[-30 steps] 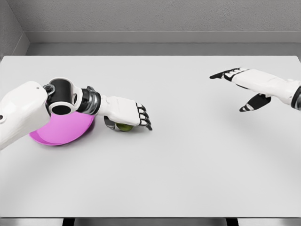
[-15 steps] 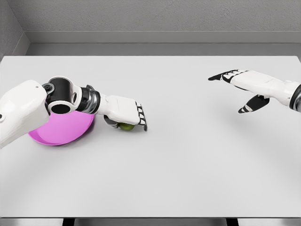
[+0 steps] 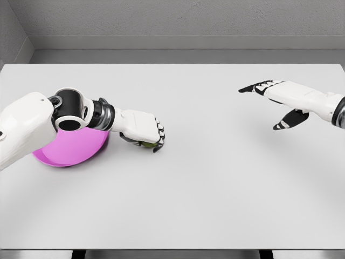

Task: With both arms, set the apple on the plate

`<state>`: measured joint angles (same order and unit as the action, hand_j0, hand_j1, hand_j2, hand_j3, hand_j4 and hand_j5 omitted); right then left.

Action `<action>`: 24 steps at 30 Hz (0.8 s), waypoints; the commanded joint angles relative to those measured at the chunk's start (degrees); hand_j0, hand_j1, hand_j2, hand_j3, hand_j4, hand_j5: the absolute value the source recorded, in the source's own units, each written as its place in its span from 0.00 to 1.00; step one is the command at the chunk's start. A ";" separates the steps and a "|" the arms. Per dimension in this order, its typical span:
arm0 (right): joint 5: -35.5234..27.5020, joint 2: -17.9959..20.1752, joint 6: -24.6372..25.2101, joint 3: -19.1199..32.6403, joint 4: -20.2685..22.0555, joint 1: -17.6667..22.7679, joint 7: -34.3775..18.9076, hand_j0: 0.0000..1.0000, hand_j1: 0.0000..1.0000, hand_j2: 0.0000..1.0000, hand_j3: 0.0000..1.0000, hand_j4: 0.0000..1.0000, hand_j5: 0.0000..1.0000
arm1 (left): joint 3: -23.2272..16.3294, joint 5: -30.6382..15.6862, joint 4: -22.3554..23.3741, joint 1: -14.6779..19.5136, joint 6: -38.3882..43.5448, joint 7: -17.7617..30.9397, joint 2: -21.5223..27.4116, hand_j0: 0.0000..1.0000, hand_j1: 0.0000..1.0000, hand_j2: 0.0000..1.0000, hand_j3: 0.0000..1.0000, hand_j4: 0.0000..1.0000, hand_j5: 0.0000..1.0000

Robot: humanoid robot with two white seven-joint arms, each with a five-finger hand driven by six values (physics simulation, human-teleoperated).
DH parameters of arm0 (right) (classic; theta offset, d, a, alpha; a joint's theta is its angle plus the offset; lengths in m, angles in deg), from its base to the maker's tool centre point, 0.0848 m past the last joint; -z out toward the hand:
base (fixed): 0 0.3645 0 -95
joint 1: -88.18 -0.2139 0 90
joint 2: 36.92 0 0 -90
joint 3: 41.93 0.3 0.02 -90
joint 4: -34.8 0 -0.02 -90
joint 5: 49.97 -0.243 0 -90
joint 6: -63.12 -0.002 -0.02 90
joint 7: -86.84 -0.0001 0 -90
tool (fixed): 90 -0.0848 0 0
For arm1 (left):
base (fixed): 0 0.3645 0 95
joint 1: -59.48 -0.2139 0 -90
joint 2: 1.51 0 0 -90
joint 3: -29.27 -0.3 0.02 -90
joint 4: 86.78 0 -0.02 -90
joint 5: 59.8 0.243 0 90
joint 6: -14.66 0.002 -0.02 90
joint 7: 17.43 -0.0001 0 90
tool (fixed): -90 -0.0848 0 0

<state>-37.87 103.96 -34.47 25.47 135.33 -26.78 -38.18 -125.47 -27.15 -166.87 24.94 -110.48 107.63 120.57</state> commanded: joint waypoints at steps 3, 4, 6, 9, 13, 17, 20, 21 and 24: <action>-0.14 0.01 0.03 0.01 0.02 0.09 0.02 1.00 1.00 1.00 1.00 1.00 1.00 | 0.24 -0.31 0.02 0.00 0.15 -0.05 0.26 0.31 0.31 0.31 0.31 0.31 0.31; -0.14 0.10 0.03 0.01 0.02 0.09 0.02 1.00 1.00 1.00 1.00 1.00 1.00 | 0.41 -0.57 0.02 0.00 0.15 -0.05 0.44 0.28 0.28 0.28 0.28 0.28 0.28; -0.14 0.10 0.03 0.01 0.02 0.09 0.02 1.00 1.00 1.00 1.00 1.00 1.00 | 0.76 -1.01 -0.15 0.00 0.15 -0.05 0.44 0.28 0.28 0.28 0.28 0.28 0.28; -0.14 0.10 0.03 0.01 0.02 0.09 0.02 1.00 1.00 1.00 1.00 1.00 1.00 | 2.34 -2.77 -0.50 -0.35 0.15 -0.05 0.44 0.28 0.28 0.28 0.28 0.28 0.28; -0.14 0.01 0.03 0.01 0.02 0.09 0.02 1.00 1.00 1.00 1.00 1.00 1.00 | 4.45 -4.09 -0.94 -0.09 0.15 -0.05 0.53 0.28 0.28 0.28 0.28 0.28 0.28; -0.14 0.10 0.03 0.01 0.02 0.09 0.02 1.00 1.00 1.00 1.00 1.00 1.00 | 7.18 -4.09 -2.09 0.00 0.15 -0.05 3.95 0.28 0.28 0.28 0.28 0.28 0.28; -0.14 0.10 0.03 0.01 0.02 0.17 0.02 1.00 1.00 1.00 1.00 1.00 1.00 | 9.73 -4.35 -2.44 -0.62 0.15 -0.05 8.70 0.28 0.28 0.28 0.28 0.28 0.28; -0.14 0.10 0.03 0.01 0.02 0.17 0.02 1.00 1.00 1.00 1.00 1.00 1.00 | 10.08 -4.61 -2.44 -0.70 0.15 -0.05 9.75 0.28 0.28 0.28 0.28 0.28 0.28; -0.14 0.10 0.03 0.01 0.02 0.09 0.02 1.00 1.00 1.00 1.00 1.00 1.00 | 10.34 -6.81 -2.35 -1.58 0.15 -0.05 14.67 0.28 0.28 0.28 0.28 0.28 0.28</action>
<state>-37.86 103.99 -34.48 25.47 135.34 -26.69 -38.18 -115.85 -32.66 -169.19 22.92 -110.52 107.69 132.10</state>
